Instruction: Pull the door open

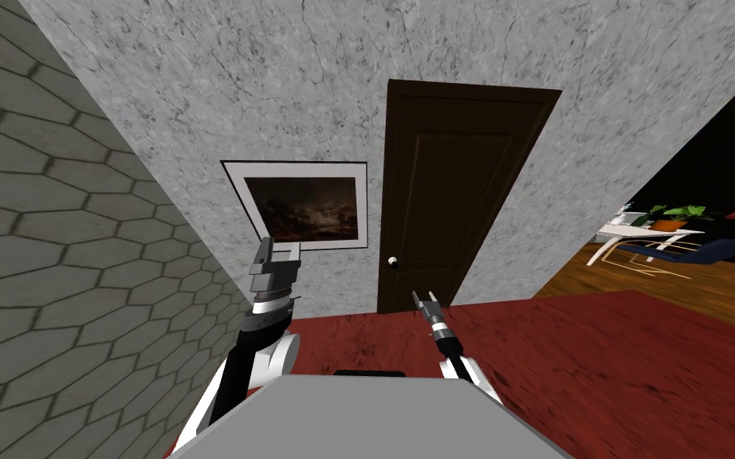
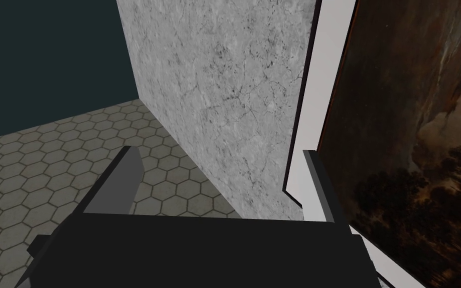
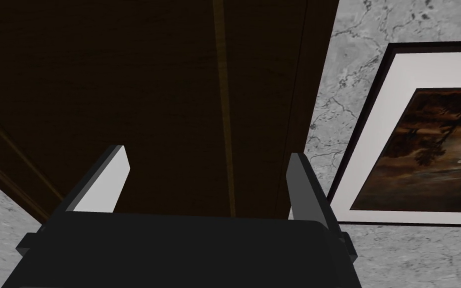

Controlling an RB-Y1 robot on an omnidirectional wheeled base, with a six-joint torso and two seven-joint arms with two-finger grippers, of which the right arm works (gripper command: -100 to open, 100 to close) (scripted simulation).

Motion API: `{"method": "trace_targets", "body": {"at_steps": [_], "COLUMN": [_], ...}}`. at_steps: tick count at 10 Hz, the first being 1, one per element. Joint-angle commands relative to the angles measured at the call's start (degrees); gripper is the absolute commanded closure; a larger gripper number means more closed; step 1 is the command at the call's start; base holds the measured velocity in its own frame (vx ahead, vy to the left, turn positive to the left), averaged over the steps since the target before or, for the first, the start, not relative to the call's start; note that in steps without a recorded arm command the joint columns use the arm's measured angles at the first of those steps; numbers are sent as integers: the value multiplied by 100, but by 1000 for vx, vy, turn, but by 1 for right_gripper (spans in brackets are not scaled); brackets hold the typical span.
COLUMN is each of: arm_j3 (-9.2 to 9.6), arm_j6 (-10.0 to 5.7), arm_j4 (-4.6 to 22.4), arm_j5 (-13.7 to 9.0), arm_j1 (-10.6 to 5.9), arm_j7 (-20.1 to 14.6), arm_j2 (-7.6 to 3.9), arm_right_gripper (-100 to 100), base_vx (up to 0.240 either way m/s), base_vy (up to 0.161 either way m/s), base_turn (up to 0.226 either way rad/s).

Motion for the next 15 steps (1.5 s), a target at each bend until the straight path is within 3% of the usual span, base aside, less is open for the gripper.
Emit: {"method": "trace_targets", "body": {"at_steps": [1, 3, 9, 10, 15], "arm_j3": [-58, -115, -381, -363, -921], "arm_j6": [-40, -97, -364, -350, -263], "arm_j4": [192, 378, 1249, 1194, 1420], "arm_j5": [110, 210, 679, 634, 286], "arm_j1": [-88, -153, -460, -446, -590], "arm_j7": [140, 270, 880, 829, 1108], "arm_j2": [34, 73, 342, 308, 25], "arm_right_gripper": [-100, -100, -100, -100, -100], "base_vx": [144, 96, 189, 83, -19], "base_vy": [23, 34, 24, 0, 25], "base_turn": [-12, -9, -18, 0, 259]}}
